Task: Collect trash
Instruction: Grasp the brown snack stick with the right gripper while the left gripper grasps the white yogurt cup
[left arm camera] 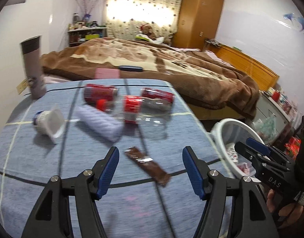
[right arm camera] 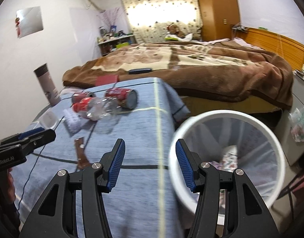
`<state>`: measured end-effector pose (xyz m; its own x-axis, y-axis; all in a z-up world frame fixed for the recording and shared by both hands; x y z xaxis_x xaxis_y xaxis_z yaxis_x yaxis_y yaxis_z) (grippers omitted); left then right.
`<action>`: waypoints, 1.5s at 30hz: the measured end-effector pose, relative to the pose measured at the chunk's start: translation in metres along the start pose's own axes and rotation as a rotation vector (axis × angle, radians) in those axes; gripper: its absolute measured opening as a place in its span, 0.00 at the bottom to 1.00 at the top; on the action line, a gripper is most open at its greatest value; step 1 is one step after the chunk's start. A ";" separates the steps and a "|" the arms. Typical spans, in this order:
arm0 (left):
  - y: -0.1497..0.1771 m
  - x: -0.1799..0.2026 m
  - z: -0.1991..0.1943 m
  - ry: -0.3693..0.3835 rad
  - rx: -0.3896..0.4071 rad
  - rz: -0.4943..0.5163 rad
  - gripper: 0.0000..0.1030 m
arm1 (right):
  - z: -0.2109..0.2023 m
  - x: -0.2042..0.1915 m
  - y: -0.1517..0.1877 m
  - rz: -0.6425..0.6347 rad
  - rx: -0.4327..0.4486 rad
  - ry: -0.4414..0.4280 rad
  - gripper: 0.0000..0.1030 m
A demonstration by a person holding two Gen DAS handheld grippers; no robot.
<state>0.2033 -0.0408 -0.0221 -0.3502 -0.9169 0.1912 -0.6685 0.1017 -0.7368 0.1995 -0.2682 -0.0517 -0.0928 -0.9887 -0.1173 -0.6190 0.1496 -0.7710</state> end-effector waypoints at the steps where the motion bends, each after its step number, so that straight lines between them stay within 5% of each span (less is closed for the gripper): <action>1: 0.001 -0.008 -0.002 -0.012 0.001 -0.010 0.69 | 0.003 -0.007 0.000 -0.013 -0.006 -0.013 0.53; 15: 0.007 -0.102 -0.016 -0.147 0.003 -0.124 0.69 | 0.036 -0.091 0.007 -0.166 -0.096 -0.164 0.53; 22: 0.006 -0.138 -0.001 -0.184 -0.041 -0.192 0.69 | 0.056 -0.108 0.018 -0.206 -0.171 -0.171 0.53; 33: -0.007 -0.162 0.034 -0.283 -0.081 -0.166 0.69 | 0.068 -0.105 0.025 -0.206 -0.231 -0.126 0.53; 45: -0.007 -0.191 0.050 -0.346 -0.084 -0.243 0.69 | 0.075 -0.116 0.030 -0.231 -0.262 -0.133 0.42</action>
<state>0.3081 0.1141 -0.0861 0.0553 -0.9920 0.1131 -0.7605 -0.1153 -0.6390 0.2502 -0.1487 -0.1078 0.1642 -0.9850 -0.0527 -0.7918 -0.0998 -0.6026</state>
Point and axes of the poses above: each gripper's, at about its wrist camera, not at the fingertips, and z roughly the way its jaws point, x to its right, y to its underside, the point moved 6 cm from there along z, roughly the way its jaws point
